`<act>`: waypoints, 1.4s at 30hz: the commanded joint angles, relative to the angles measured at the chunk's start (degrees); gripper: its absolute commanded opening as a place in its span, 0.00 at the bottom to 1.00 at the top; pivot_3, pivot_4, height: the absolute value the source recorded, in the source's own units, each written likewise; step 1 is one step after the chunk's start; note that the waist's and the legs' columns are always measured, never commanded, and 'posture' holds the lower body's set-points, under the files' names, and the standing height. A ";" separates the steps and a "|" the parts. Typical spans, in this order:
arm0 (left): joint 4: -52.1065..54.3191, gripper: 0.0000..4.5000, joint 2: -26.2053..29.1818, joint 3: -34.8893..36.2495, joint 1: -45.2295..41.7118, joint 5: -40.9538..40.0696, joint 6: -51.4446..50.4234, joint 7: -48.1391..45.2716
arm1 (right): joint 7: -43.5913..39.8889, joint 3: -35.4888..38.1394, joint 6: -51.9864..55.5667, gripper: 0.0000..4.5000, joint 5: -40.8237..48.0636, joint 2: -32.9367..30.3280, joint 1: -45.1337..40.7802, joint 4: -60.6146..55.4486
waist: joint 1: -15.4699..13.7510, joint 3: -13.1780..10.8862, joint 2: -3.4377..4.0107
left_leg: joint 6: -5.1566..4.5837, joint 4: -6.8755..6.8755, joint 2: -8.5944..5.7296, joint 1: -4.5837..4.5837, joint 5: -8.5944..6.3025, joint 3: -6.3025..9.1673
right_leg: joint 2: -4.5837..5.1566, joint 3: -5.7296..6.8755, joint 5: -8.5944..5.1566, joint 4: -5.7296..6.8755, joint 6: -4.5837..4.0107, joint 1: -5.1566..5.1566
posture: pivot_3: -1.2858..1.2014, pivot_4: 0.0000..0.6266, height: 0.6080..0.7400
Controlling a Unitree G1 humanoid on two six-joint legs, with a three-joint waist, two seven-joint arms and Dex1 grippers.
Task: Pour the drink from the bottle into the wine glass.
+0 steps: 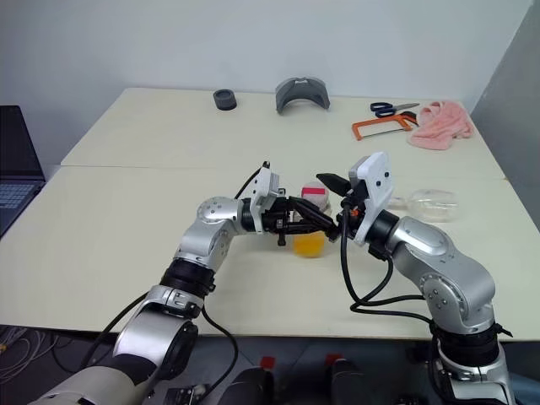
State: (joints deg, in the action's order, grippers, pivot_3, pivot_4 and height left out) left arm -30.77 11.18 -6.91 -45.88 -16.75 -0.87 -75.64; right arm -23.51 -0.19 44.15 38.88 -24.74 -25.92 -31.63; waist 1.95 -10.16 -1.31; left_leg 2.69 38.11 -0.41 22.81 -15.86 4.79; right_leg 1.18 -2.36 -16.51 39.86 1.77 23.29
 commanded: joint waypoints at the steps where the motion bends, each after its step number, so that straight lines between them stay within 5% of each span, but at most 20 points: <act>1: 3.17 0.36 -0.02 0.11 -0.43 -0.72 0.70 0.12 | -0.71 -0.04 -1.80 0.45 -1.15 -0.37 -1.14 -1.34 | 0.00 0.00 0.00 | 0.00 0.00 0.00 0.00 0.00 0.00 | 0.00 0.00 0.00 0.00 0.00 0.00 | 0.52 0.24 1.00; 13: 3.31 0.35 -0.06 0.27 -0.31 -0.55 0.76 0.72 | -4.10 -4.54 -10.85 0.38 -12.38 -4.34 -0.25 -3.55 | -0.01 0.00 0.00 | 0.00 0.00 -0.02 0.00 0.00 -0.02 | -0.01 0.01 0.00 -0.01 0.00 0.00 | 0.52 0.24 1.00; 25: 3.53 0.35 0.38 0.43 0.51 -0.37 0.93 1.88 | 0.98 9.63 -3.49 0.38 3.56 -1.31 3.10 -6.79 | -0.04 0.00 0.00 | 0.00 0.00 0.02 0.00 0.00 0.05 | 0.00 -0.01 0.00 0.00 0.00 0.00 | 0.52 0.24 1.00; 31: 2.30 0.35 0.81 2.39 0.23 -0.28 2.43 5.26 | 3.89 16.94 -5.88 0.38 -1.82 -4.03 14.98 -3.28 | -0.20 0.00 -0.01 | 0.00 -0.01 0.00 0.02 0.00 -0.05 | 0.03 -0.02 0.00 -0.03 0.00 -0.04 | 0.52 0.24 1.00; 40: 3.66 0.35 1.36 4.06 0.95 -1.02 2.39 8.37 | 5.24 14.42 -16.94 0.38 -16.84 -2.21 31.47 8.42 | 0.05 0.02 0.02 | 0.00 -0.03 -0.03 -0.05 0.00 -0.23 | -0.03 -0.09 0.00 0.00 0.00 -0.04 | 0.52 0.24 1.00; 42: 3.73 0.35 1.63 4.46 0.93 -1.02 2.52 9.20 | 4.84 14.79 -17.66 0.54 -16.67 -1.13 32.20 9.43 | 0.16 0.02 0.02 | 0.00 -0.04 -0.03 -0.11 0.00 -0.23 | -0.07 -0.15 0.00 0.02 0.00 -0.04 | 0.52 0.24 1.00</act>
State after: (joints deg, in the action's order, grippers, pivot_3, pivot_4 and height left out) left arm -29.81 12.47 -4.13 -44.35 -16.63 0.62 -67.41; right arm -18.19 13.86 29.01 22.11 -25.99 6.36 -21.27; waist 2.11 -10.14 -1.30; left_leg 2.68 38.08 -0.42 22.69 -15.86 4.57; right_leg 1.09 -2.51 -16.51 39.88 1.77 23.25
